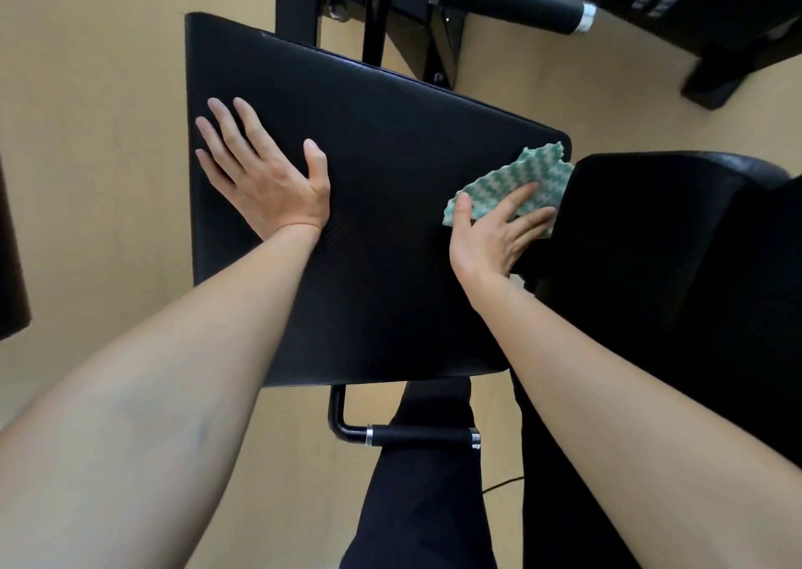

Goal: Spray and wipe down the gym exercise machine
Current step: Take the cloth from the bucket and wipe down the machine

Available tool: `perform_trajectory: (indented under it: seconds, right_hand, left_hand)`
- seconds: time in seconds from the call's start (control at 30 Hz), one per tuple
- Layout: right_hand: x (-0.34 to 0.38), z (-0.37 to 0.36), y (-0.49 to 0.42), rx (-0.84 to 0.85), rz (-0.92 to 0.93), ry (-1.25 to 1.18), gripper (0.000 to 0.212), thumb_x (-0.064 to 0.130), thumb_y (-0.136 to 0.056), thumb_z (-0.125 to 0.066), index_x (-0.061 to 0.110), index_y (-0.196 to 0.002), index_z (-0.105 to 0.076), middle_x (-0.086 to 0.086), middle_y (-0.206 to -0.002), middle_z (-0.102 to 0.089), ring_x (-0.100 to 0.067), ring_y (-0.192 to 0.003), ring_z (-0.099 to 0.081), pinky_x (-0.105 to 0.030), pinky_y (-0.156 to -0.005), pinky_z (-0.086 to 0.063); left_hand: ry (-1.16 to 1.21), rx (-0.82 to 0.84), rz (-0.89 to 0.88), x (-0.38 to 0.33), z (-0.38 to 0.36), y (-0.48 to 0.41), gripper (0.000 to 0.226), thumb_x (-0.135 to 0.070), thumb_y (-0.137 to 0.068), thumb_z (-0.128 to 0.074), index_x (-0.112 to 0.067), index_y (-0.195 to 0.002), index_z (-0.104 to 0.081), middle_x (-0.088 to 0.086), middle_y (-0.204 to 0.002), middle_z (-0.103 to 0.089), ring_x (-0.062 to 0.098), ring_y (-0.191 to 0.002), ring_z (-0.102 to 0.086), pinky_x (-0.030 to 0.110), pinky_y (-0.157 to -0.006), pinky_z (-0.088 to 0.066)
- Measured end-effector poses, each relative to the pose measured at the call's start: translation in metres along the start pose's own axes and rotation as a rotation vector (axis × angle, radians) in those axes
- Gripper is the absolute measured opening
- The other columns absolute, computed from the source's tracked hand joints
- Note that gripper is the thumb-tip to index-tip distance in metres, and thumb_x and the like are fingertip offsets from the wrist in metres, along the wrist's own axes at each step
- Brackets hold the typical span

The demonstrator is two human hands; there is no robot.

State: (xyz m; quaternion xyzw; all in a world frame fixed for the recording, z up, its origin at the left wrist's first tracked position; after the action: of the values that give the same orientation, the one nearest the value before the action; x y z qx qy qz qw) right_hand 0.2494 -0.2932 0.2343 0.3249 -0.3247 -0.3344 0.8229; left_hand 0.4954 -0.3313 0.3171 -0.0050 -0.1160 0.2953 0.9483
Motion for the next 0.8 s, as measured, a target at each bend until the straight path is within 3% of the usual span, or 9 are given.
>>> perform_trajectory:
  seconds: [0.1,0.2,0.3,0.37,0.43,0.6,0.7,0.8]
  right_hand:
    - [-0.006,-0.012,0.018,0.090,0.054,-0.059,0.100,0.058,-0.100,-0.048,0.022,-0.160,0.023,-0.029,-0.164,0.023,-0.042,-0.156,-0.005,-0.048,-0.122,-0.028]
    - [-0.012,-0.024,0.037,0.136,0.147,-0.064,0.098,0.052,-0.102,-0.050,0.025,-0.159,0.025,-0.028,-0.159,-0.023,-0.040,-0.140,-0.043,-0.048,-0.109,-0.044]
    - [-0.021,-0.024,0.047,0.085,0.276,0.097,0.091,0.046,-0.105,-0.049,0.021,-0.161,0.018,-0.023,-0.143,-0.041,-0.035,-0.122,-0.054,-0.047,-0.103,-0.049]
    - [-0.029,-0.021,0.052,0.036,0.384,0.221,0.085,0.040,-0.105,-0.051,0.017,-0.163,0.008,-0.021,-0.140,-0.042,-0.032,-0.119,-0.054,-0.044,-0.102,-0.049]
    - [-0.041,-0.021,0.058,-0.010,0.513,0.332,0.081,0.033,-0.104,-0.055,0.011,-0.164,-0.004,-0.024,-0.145,-0.040,-0.033,-0.127,-0.050,-0.044,-0.109,-0.046]
    - [-0.067,-0.029,0.084,-0.003,0.792,0.588,0.080,0.019,-0.096,-0.069,0.005,-0.160,-0.024,-0.029,-0.163,-0.025,-0.042,-0.154,-0.021,-0.050,-0.127,-0.021]
    - [-0.065,-0.027,0.089,0.013,0.961,0.614,0.076,0.024,-0.096,-0.068,0.005,-0.158,-0.030,-0.025,-0.167,-0.017,-0.041,-0.156,-0.014,-0.052,-0.127,-0.019]
    - [-0.042,-0.024,0.077,0.042,1.050,0.628,0.082,0.037,-0.096,-0.063,0.007,-0.159,-0.020,-0.026,-0.168,-0.007,-0.041,-0.157,-0.006,-0.053,-0.128,-0.013]
  left_hand:
    - [0.004,-0.010,-0.006,-0.001,0.001,0.001,0.084,-0.058,-0.094,-0.036,-0.010,-0.162,-0.025,0.015,-0.170,-0.020,0.036,-0.158,-0.016,0.052,-0.127,-0.011]
    - [0.006,-0.011,-0.010,-0.001,0.002,0.003,0.083,-0.058,-0.096,-0.034,-0.010,-0.163,-0.024,0.015,-0.170,-0.020,0.036,-0.158,-0.016,0.051,-0.128,-0.011]
    - [0.000,0.013,-0.024,0.000,0.002,0.004,0.082,-0.057,-0.097,-0.030,-0.010,-0.163,-0.021,0.015,-0.171,-0.017,0.036,-0.158,-0.013,0.051,-0.128,-0.010]
    - [0.018,0.040,-0.027,0.001,0.001,0.005,0.080,-0.056,-0.098,-0.028,-0.011,-0.164,-0.020,0.014,-0.171,-0.015,0.035,-0.159,-0.012,0.050,-0.128,-0.010]
    - [0.041,0.073,-0.042,0.004,0.001,0.015,0.075,-0.052,-0.101,-0.027,-0.013,-0.164,-0.019,0.014,-0.172,-0.014,0.035,-0.159,-0.011,0.051,-0.128,-0.011]
    - [0.063,0.189,-0.245,0.022,0.003,0.096,0.068,-0.042,-0.102,-0.038,-0.019,-0.164,-0.022,0.011,-0.172,-0.014,0.035,-0.159,-0.011,0.052,-0.128,-0.015]
    - [0.118,0.298,-0.325,0.042,0.009,0.155,0.071,-0.034,-0.096,-0.054,-0.021,-0.162,-0.030,0.009,-0.172,-0.017,0.034,-0.159,-0.012,0.052,-0.128,-0.017]
    - [0.133,0.361,-0.310,0.065,0.012,0.209,0.072,-0.028,-0.089,-0.063,-0.028,-0.157,-0.040,0.004,-0.171,-0.023,0.033,-0.158,-0.017,0.053,-0.126,-0.023]
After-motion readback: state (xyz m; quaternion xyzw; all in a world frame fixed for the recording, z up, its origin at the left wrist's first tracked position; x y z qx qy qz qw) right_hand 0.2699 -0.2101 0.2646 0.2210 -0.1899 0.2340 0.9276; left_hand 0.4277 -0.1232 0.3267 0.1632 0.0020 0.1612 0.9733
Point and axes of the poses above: each hand's wrist, its own y-axis away from the middle knuckle, its own z-axis out of the back of the hand, x = y × z, the point moved 4 cm from there along -y, towards the middle knuckle
